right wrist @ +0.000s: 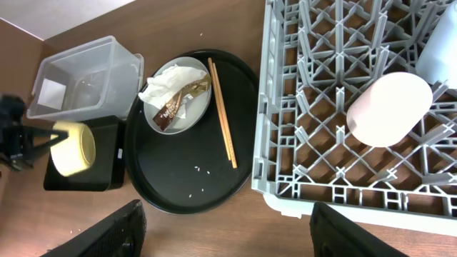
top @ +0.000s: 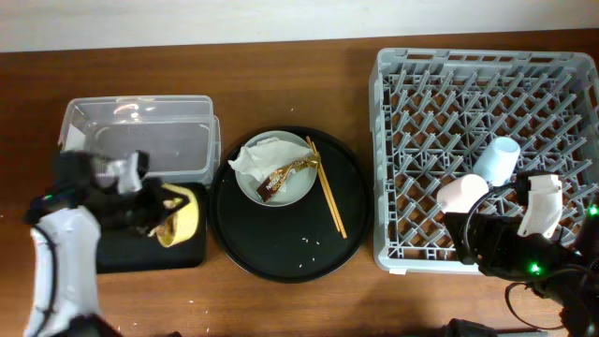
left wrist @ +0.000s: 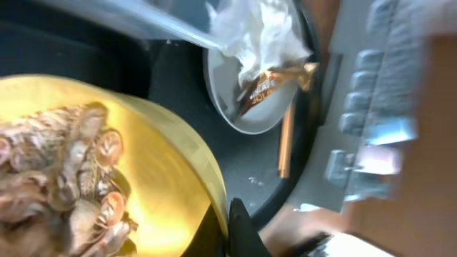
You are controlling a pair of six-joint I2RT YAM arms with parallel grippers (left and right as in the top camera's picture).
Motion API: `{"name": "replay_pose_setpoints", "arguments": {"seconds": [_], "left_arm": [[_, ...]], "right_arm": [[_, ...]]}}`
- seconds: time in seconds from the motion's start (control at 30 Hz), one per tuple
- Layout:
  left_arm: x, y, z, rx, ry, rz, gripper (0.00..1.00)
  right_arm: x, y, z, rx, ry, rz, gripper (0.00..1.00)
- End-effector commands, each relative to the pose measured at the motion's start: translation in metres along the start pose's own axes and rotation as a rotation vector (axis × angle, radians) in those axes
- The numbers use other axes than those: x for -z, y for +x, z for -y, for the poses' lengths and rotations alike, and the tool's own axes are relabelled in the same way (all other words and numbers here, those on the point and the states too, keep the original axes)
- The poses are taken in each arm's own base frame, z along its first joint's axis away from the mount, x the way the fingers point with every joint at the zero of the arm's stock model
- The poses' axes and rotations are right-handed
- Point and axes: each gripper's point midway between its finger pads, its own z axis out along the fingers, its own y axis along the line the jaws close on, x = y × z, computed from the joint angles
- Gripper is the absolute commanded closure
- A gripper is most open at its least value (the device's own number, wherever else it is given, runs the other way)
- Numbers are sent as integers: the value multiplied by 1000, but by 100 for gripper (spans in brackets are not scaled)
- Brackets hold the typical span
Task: Sort waste into correct bins and load items into the dishwasher rack
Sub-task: 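Grasp the yellow bowl with the left gripper and move it left, then tip the yellow bowl to dump shells onto the black tray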
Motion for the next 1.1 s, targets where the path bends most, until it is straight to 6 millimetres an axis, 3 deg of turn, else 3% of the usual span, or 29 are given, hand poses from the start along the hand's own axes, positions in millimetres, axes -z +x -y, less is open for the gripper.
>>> {"name": "replay_pose_setpoints", "arguments": {"seconds": [0.0, 0.1, 0.2, 0.43, 0.5, 0.57, 0.6, 0.63, 0.67, 0.7, 0.77, 0.83, 0.87, 0.93, 1.07], "left_arm": [[19, -21, -13, 32, 426, 129, 100], [36, -43, -38, 99, 590, 268, 100], [62, -56, -41, 157, 719, 378, 100], [58, -50, -44, 172, 692, 361, 100], [54, -38, -33, 193, 697, 321, 100], [55, -30, -20, 64, 686, 352, 100], [53, -32, -24, -17, 660, 372, 100], [49, -32, -29, 103, 660, 309, 100], [55, -28, -16, 64, 683, 333, 100], [54, -28, -15, -26, 656, 347, 100], [51, -17, -13, 46, 634, 261, 100], [51, -13, -5, -141, 607, 290, 100], [51, -15, -6, -58, 613, 262, 100], [55, -6, 10, -75, 613, 212, 100], [37, 27, 60, -150, 613, 14, 100]], "right_arm": [[1, -1, -1, 1, 2, 0, 26], [1, -1, -1, 1, 2, -1, 26], [1, 0, -1, 0, 2, -3, 26], [1, 1, -1, -3, 1, -7, 26], [1, 1, -1, -2, 1, -6, 26], [1, 1, -1, -4, 2, -8, 26], [1, 1, -1, -4, 1, -9, 26], [1, 1, -1, -4, 2, -9, 26], [1, 3, -1, -6, 2, -13, 26], [1, 3, -1, -8, 1, -15, 26], [1, 4, -1, -9, 1, -17, 26], [1, 5, -1, -12, 2, -22, 26], [1, 5, -1, -12, -1, -23, 26], [1, 6, -1, -14, -1, -25, 26], [1, 7, -1, -18, -1, -32, 26]]}}
